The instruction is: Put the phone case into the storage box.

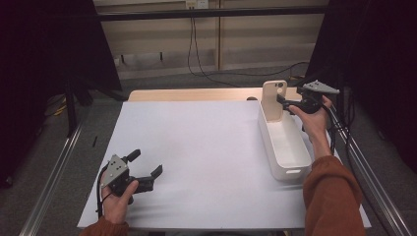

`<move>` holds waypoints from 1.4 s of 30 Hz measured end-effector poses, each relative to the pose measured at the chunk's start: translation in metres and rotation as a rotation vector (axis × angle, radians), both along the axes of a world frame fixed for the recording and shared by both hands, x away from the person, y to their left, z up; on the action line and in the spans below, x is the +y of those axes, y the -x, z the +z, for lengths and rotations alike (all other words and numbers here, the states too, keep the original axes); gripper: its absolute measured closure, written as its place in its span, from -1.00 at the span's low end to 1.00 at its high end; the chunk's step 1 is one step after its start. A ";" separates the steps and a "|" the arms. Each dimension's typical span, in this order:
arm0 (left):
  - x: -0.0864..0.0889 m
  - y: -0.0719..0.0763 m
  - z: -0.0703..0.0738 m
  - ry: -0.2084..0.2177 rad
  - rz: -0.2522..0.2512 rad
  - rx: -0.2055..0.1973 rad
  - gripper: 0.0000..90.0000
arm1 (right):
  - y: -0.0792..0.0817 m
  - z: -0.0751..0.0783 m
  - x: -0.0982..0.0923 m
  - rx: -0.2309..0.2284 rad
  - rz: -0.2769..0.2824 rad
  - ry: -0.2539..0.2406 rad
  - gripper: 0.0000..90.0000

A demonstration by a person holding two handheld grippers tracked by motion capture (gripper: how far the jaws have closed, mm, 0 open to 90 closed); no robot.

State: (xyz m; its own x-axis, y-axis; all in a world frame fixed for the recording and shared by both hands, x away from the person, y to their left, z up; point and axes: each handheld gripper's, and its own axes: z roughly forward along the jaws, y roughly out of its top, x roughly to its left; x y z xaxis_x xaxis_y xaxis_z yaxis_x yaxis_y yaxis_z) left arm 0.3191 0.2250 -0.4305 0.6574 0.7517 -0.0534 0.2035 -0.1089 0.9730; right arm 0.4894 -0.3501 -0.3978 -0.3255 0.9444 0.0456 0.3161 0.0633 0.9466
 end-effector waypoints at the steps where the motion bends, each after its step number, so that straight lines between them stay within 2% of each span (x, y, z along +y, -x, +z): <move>1: 0.000 0.000 0.000 0.000 0.001 0.000 -0.93 | 0.000 0.000 0.000 0.001 -0.002 -0.004 -0.85; 26: 0.000 0.002 0.001 -0.006 -0.011 -0.003 -0.93 | 0.015 0.007 0.005 -0.038 -0.010 -0.034 -1.00; 33: 0.001 0.002 0.001 -0.004 -0.017 -0.007 -0.93 | 0.021 0.010 0.005 -0.044 -0.016 -0.015 -1.00; 42: 0.002 0.003 0.002 0.004 -0.014 -0.009 -0.93 | 0.030 0.015 0.005 -0.054 -0.015 -0.017 -1.00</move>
